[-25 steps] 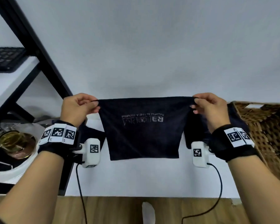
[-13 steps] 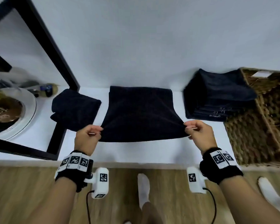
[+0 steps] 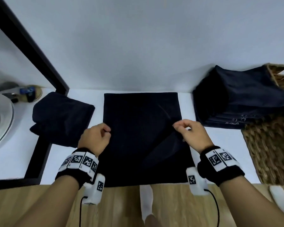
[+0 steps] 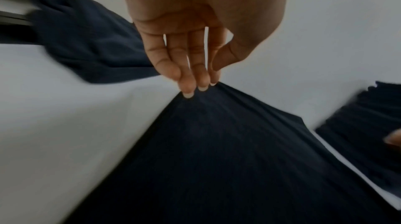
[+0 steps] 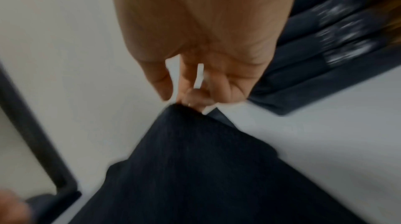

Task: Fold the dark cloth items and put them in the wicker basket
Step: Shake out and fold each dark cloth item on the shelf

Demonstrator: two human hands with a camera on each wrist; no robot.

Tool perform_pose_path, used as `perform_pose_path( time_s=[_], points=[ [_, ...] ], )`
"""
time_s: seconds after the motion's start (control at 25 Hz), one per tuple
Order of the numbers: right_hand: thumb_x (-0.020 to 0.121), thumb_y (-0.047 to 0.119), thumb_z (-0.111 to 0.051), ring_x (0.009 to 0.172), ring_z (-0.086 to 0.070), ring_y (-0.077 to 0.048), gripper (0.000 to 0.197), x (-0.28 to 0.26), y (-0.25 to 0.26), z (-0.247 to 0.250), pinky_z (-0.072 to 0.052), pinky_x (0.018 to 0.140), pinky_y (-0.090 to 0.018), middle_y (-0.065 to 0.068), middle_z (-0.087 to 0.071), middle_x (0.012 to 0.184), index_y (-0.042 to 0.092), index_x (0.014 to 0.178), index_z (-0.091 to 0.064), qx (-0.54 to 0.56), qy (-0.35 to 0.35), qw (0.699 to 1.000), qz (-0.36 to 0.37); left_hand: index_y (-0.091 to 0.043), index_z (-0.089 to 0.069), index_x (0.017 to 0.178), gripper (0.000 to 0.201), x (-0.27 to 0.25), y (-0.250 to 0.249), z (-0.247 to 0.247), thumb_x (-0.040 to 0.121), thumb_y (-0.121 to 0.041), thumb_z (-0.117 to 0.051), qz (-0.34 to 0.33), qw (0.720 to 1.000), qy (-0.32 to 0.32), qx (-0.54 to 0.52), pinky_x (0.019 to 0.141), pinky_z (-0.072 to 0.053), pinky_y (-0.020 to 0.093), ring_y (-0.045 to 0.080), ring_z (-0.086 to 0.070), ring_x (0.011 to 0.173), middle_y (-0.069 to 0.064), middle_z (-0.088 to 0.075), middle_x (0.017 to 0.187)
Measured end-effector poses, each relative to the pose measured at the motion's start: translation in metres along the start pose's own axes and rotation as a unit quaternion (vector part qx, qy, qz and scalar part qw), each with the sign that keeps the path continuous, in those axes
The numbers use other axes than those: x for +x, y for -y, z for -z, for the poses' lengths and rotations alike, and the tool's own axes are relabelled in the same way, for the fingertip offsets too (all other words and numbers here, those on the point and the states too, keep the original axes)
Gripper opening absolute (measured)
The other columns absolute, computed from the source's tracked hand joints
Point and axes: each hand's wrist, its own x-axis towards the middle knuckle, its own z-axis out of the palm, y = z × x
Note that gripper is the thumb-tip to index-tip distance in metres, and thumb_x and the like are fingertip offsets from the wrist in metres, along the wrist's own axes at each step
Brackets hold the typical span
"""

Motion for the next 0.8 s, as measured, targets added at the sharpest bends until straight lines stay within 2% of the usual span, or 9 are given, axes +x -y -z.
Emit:
perform_pose_path(
  time_s=[0.08, 0.12, 0.24, 0.32, 0.4, 0.52, 0.6, 0.68, 0.8],
  points=[
    [0.089, 0.015, -0.056, 0.055, -0.053, -0.008, 0.017, 0.047, 0.026, -0.015, -0.041, 0.049, -0.015, 0.001, -0.068, 0.079, 0.015, 0.090, -0.073, 0.042, 0.070, 0.997, -0.009, -0.025, -0.066, 0.101, 0.019, 0.044, -0.020, -0.010, 0.085, -0.018, -0.057, -0.046, 0.999, 0.006, -0.016, 0.083, -0.050, 0.035, 0.022, -0.061, 0.084, -0.002, -0.067, 0.089],
    [0.089, 0.015, -0.055, 0.056, -0.054, -0.010, 0.018, 0.070, 0.035, -0.024, -0.040, 0.047, -0.016, 0.000, -0.067, 0.078, 0.013, 0.091, -0.072, 0.047, 0.098, 0.994, -0.018, -0.023, -0.064, 0.107, 0.022, 0.065, -0.027, -0.017, 0.086, -0.018, -0.058, -0.062, 0.998, 0.017, -0.014, 0.085, -0.049, 0.036, 0.022, -0.061, 0.086, -0.001, -0.066, 0.093],
    [0.090, 0.021, -0.058, 0.070, -0.061, -0.012, 0.014, 0.121, 0.041, -0.045, -0.045, 0.060, -0.020, 0.003, -0.067, 0.081, 0.015, 0.093, -0.070, 0.000, 0.151, 0.989, -0.005, -0.020, -0.054, 0.121, 0.034, 0.104, -0.033, -0.037, 0.088, -0.029, -0.061, -0.072, 0.995, 0.059, 0.033, 0.082, -0.044, 0.032, 0.019, -0.056, 0.091, 0.000, -0.054, 0.104],
    [0.090, 0.025, -0.061, 0.084, -0.061, -0.012, 0.012, 0.137, 0.032, -0.048, -0.045, 0.074, -0.021, 0.006, -0.067, 0.087, 0.019, 0.097, -0.069, -0.116, 0.182, 0.976, 0.014, -0.022, -0.048, 0.124, 0.045, 0.115, -0.029, -0.045, 0.085, -0.038, -0.065, -0.063, 0.992, 0.083, 0.070, 0.077, -0.040, 0.028, 0.015, -0.052, 0.090, -0.003, -0.045, 0.106],
    [0.088, 0.036, -0.065, 0.084, -0.061, -0.011, 0.016, 0.130, 0.021, -0.036, -0.044, 0.079, -0.022, 0.007, -0.067, 0.089, 0.023, 0.097, -0.068, -0.188, 0.199, 0.962, 0.012, -0.022, -0.043, 0.127, 0.055, 0.116, -0.027, -0.047, 0.082, -0.041, -0.068, -0.062, 0.990, 0.098, 0.083, 0.077, -0.042, 0.029, 0.017, -0.054, 0.095, 0.000, -0.044, 0.112],
    [0.079, 0.052, -0.069, 0.073, -0.061, -0.007, 0.031, 0.094, 0.006, -0.015, -0.047, 0.072, -0.020, 0.007, -0.065, 0.080, 0.026, 0.096, -0.065, -0.188, 0.271, 0.944, -0.017, -0.023, -0.034, 0.136, 0.068, 0.116, -0.030, -0.047, 0.081, -0.044, -0.068, -0.065, 0.987, 0.104, 0.102, 0.086, -0.047, 0.038, 0.027, -0.055, 0.105, 0.008, -0.044, 0.124],
    [0.077, 0.049, -0.073, 0.070, -0.056, -0.004, 0.032, 0.069, -0.005, -0.012, -0.040, 0.065, -0.015, 0.010, -0.060, 0.077, 0.026, 0.096, -0.061, -0.260, 0.320, 0.911, -0.014, -0.022, -0.029, 0.142, 0.072, 0.115, -0.034, -0.047, 0.084, -0.044, -0.066, -0.063, 0.984, 0.107, 0.127, 0.092, -0.047, 0.045, 0.033, -0.053, 0.112, 0.014, -0.041, 0.131],
    [0.078, 0.034, -0.076, 0.072, -0.052, -0.006, 0.020, 0.047, -0.017, -0.011, -0.037, 0.064, -0.015, 0.011, -0.052, 0.080, 0.028, 0.086, -0.059, -0.288, 0.294, 0.911, 0.021, -0.020, -0.027, 0.145, 0.072, 0.105, -0.038, -0.048, 0.086, -0.040, -0.064, -0.066, 0.979, 0.107, 0.160, 0.097, -0.044, 0.050, 0.039, -0.047, 0.117, 0.017, -0.036, 0.135],
    [0.072, 0.010, -0.073, 0.078, -0.053, -0.014, 0.027, 0.020, -0.030, 0.001, -0.040, 0.071, -0.022, 0.007, -0.051, 0.084, 0.026, 0.077, -0.052, -0.221, 0.201, 0.951, 0.080, -0.018, -0.029, 0.145, 0.067, 0.078, -0.041, -0.048, 0.088, -0.034, -0.062, -0.082, 0.971, 0.098, 0.200, 0.100, -0.040, 0.052, 0.041, -0.041, 0.121, 0.019, -0.035, 0.138]
  ],
)
